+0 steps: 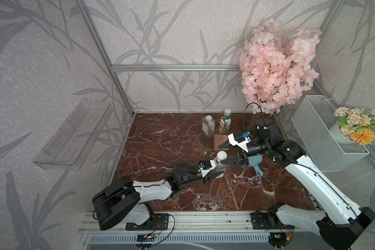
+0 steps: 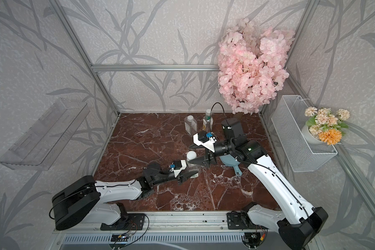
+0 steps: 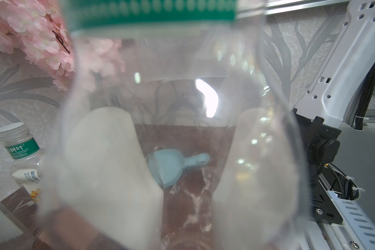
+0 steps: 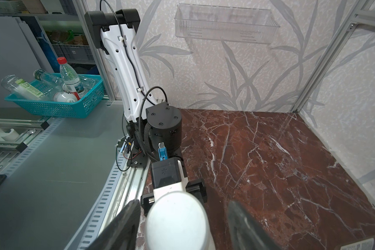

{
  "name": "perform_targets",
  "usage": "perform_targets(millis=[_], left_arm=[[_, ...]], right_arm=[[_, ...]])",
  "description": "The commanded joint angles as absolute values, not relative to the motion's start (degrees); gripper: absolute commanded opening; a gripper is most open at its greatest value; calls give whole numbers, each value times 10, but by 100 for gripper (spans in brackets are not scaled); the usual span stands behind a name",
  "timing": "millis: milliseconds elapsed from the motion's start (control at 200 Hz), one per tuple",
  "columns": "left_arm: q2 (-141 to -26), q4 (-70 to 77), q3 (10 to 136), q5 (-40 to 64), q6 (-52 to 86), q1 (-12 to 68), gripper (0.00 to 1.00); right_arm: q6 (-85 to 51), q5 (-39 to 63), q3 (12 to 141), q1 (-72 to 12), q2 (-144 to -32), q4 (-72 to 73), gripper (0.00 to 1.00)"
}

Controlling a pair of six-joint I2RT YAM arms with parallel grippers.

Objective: Screw on the bottle caps
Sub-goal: Screw the bottle cap onto the plastic bottle.

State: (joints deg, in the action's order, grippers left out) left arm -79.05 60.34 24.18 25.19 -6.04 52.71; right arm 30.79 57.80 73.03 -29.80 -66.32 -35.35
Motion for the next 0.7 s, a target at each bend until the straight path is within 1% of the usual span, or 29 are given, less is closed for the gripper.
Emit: perform_targets(millis=[0,210,395,450,580,695], left_arm=[[-794,611,258,258,-62,527,29],[-793,614,256,250,-62,526,29],[-780,635,248,216,-63,526,28],[-775,641,247,204,-67,526,28],[-767,644,256,183,-82,525,28],[-765,650,267,160,-94,525,28]], right_arm=[[326,566,740,-301,-657,-366,62],[326,555,718,-302,-644,-350,50],[296,552,678,-302,-628,-311,47],[275,551,661,-301,-623,-291,46],[223,530,626,-301,-617,-250,36],[167,504,585,-302,-602,-195,34]])
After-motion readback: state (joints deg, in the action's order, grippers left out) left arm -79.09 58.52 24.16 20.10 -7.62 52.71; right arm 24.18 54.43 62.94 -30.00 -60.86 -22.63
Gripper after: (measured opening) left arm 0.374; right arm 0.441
